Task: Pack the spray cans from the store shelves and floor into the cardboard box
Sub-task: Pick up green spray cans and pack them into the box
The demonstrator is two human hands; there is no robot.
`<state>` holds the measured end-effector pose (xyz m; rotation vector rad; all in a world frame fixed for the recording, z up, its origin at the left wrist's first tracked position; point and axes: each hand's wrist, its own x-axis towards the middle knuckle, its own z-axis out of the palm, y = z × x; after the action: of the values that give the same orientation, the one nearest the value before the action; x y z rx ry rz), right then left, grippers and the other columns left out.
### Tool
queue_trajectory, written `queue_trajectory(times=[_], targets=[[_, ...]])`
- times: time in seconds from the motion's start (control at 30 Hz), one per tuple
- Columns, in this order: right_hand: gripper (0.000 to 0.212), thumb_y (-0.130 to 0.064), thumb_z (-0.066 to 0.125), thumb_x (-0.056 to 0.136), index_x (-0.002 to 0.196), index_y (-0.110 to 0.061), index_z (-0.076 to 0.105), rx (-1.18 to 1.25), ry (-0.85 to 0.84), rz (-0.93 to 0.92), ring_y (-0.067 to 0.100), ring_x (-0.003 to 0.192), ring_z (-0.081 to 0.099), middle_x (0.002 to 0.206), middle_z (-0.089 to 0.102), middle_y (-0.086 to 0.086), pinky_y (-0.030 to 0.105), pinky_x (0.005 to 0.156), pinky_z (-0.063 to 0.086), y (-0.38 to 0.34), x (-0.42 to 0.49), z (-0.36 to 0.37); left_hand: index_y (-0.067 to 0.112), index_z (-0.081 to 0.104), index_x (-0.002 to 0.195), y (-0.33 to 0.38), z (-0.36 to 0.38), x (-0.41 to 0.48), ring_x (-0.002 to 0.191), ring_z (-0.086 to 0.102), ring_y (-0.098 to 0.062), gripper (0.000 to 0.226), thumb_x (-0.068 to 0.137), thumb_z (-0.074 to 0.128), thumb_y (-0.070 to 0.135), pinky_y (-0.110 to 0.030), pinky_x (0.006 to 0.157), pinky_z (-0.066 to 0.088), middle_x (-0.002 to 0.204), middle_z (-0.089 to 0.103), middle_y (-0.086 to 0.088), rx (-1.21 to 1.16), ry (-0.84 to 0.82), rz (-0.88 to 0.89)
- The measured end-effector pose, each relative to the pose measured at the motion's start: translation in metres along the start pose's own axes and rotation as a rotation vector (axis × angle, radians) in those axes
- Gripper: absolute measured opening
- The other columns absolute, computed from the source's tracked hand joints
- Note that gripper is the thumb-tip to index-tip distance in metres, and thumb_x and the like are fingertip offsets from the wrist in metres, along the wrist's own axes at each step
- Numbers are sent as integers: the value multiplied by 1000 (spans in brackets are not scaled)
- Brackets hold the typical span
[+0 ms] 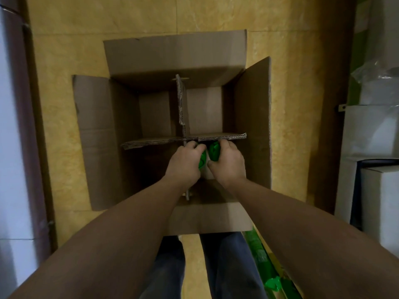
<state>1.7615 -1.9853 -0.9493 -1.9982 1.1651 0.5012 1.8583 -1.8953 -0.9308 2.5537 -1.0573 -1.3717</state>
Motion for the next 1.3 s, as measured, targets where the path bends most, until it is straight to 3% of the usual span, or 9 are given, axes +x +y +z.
queue_trajectory(times=[0.13, 0.37, 0.5, 0.6, 0.8, 0.97, 1.1, 1.3], targets=[[69, -17, 77, 85, 145, -16, 45, -15, -25, -8, 26, 123, 54, 139, 52, 8, 38, 103, 50, 2, 5, 8, 20, 45, 146, -8, 15, 9, 120, 51, -29, 66, 87, 68, 3, -44, 99, 50, 143, 48, -6, 10, 35, 26], [81, -15, 75, 87, 155, -16, 30, -78, -64, -5, 29, 134, 46, 154, 38, 11, 37, 109, 42, 4, -1, 3, 18, 24, 158, -9, 15, 11, 131, 46, -31, 91, 82, 72, 1, -44, 108, 44, 155, 38, -7, -56, -45, -25], [94, -17, 80, 83, 157, -19, 22, -218, -81, -5, 33, 142, 37, 160, 28, 14, 42, 112, 40, -7, -8, -12, 28, 9, 161, -4, -5, 3, 150, 23, -36, 108, 81, 79, 11, -49, 118, 34, 168, 12, -6, -1, -98, -50], [101, -19, 83, 80, 157, -21, 19, -290, -102, 20, 37, 147, 27, 164, 18, 17, 47, 116, 34, -23, -16, -36, 29, 5, 161, -2, -32, -10, 153, 14, -37, 107, 84, 78, 21, -53, 121, 29, 169, 8, -6, 31, -73, -65], [96, -28, 78, 85, 159, -23, 17, -330, 13, -41, 38, 146, 24, 165, 13, 18, 50, 116, 31, -79, -40, -109, 25, 9, 162, 10, -122, -51, 153, 13, -39, 89, 94, 66, 37, -55, 121, 25, 168, 13, -8, 95, 87, -50], [92, -38, 79, 83, 156, -23, 25, -355, 154, -122, 38, 141, 31, 160, 24, 17, 52, 112, 36, -150, -75, -191, 21, 21, 160, 49, -222, -97, 147, 25, -35, 81, 95, 60, 49, -51, 118, 31, 163, 25, -11, 187, 248, -5], [85, -40, 76, 85, 154, -24, 29, -345, 248, -171, 37, 143, 29, 162, 22, 15, 51, 112, 34, -202, -112, -258, 23, 18, 161, 81, -299, -144, 152, 16, -32, 82, 96, 56, 55, -52, 120, 25, 166, 19, -9, 215, 334, 34], [79, -45, 75, 87, 152, -27, 34, -340, 467, -228, 36, 144, 29, 162, 23, 12, 51, 111, 34, -284, -199, -372, 24, 19, 160, 133, -427, -238, 153, 14, -34, 81, 96, 54, 59, -52, 119, 24, 167, 17, -8, 265, 587, 122]])
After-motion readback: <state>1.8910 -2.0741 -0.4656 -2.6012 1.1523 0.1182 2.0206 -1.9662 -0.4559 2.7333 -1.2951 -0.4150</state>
